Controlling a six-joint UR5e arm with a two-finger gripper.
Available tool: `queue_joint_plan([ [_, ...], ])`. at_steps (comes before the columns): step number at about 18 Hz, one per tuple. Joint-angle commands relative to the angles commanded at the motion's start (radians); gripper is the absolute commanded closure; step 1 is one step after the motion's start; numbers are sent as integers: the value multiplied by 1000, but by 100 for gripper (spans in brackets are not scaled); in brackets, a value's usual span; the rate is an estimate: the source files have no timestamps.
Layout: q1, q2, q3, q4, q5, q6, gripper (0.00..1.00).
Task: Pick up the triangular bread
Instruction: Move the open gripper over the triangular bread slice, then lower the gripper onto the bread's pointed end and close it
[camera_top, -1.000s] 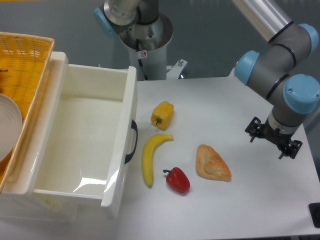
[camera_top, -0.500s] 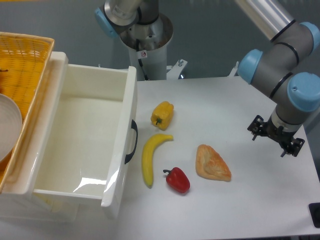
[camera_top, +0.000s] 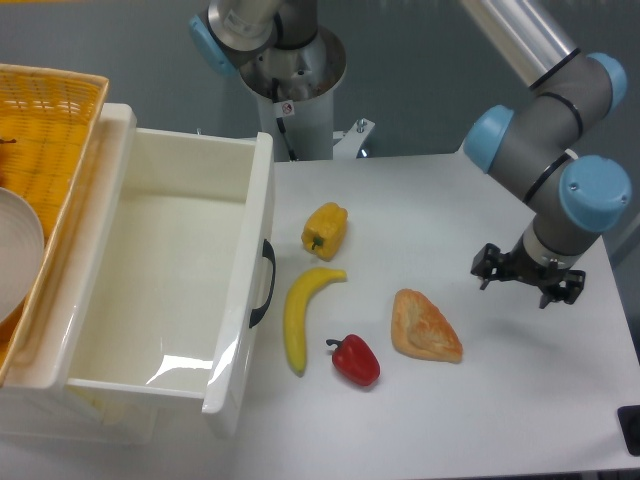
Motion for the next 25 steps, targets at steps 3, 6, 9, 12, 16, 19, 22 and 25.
queue_joint_plan([
  [3, -6, -2, -37, 44, -30, -34, 0],
  [6, -9, 5, -66, 48, -71, -106, 0],
  [9, -12, 12, -94, 52, -72, -120, 0],
  [12, -41, 3, -97, 64, -71, -121, 2],
  [16, -61, 2, -111, 89, -69, -127, 4],
  [19, -72, -5, -111, 94, -69, -127, 20],
  [22, -75, -9, -109, 103, -66, -126, 46],
  [25, -81, -11, -109, 114, -64, -126, 60],
])
